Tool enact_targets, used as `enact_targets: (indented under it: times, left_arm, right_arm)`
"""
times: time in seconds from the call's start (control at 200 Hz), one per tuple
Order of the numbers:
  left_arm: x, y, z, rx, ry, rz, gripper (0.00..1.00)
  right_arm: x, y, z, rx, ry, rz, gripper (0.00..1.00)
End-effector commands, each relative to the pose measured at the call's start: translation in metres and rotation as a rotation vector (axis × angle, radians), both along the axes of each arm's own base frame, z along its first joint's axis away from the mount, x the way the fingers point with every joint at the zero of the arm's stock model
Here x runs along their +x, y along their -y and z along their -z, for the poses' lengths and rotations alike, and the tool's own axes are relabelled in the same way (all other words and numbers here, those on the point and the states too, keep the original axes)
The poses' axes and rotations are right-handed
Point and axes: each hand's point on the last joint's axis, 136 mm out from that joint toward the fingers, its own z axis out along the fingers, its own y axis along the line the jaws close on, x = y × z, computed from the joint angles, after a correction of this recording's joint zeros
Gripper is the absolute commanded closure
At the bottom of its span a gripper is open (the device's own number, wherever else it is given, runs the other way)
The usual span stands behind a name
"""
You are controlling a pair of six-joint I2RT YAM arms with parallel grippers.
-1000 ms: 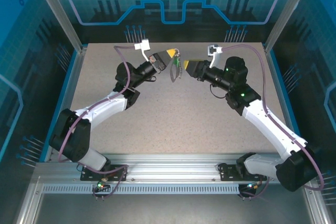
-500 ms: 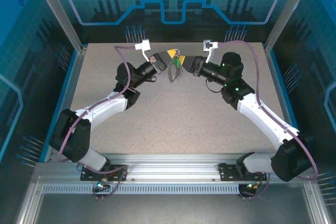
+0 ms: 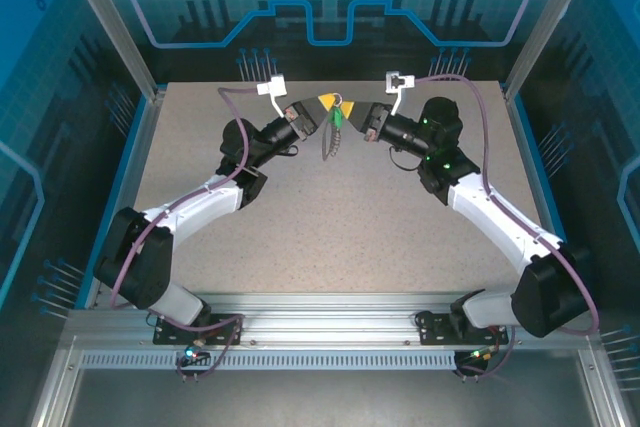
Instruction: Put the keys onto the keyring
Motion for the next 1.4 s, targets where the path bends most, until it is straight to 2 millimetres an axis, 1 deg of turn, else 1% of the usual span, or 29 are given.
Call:
enact_targets:
  times: [0.0, 0.24, 0.61, 0.885, 1.135, 1.275, 1.396]
  left_arm:
    - [-0.011, -0.003, -0.023, -0.035, 0.075, -0.004, 1.0]
    - [-0.011, -0.004, -0.024, -0.038, 0.076, -0.003, 1.0]
    - [-0.012, -0.004, -0.026, -0.043, 0.079, -0.003, 1.0]
    - [-0.011, -0.003, -0.024, -0.04, 0.077, -0.003, 1.0]
    - [-0.012, -0.003, -0.024, -0.042, 0.078, -0.003, 1.0]
    - [-0.012, -0.003, -0.024, -0.043, 0.078, -0.003, 1.0]
    - [-0.013, -0.004, -0.026, -0.042, 0.082, -0.004, 1.0]
  right_arm:
    - [0.001, 0.003, -0.01, 0.036, 0.034, -0.011, 1.0]
    - [0.001, 0.001, -0.007, 0.035, 0.023, -0.018, 1.0]
    - [0.005, -0.011, 0.011, 0.02, -0.018, -0.035, 1.0]
    - [0.008, -0.014, 0.011, 0.039, -0.024, -0.039, 1.0]
    - [0.005, -0.021, 0.008, 0.045, -0.019, -0.056, 1.0]
    - [0.004, -0.018, 0.013, 0.021, -0.025, -0.044, 1.0]
    - [0.003, -0.009, 0.02, 0.008, -0.039, -0.016, 1.0]
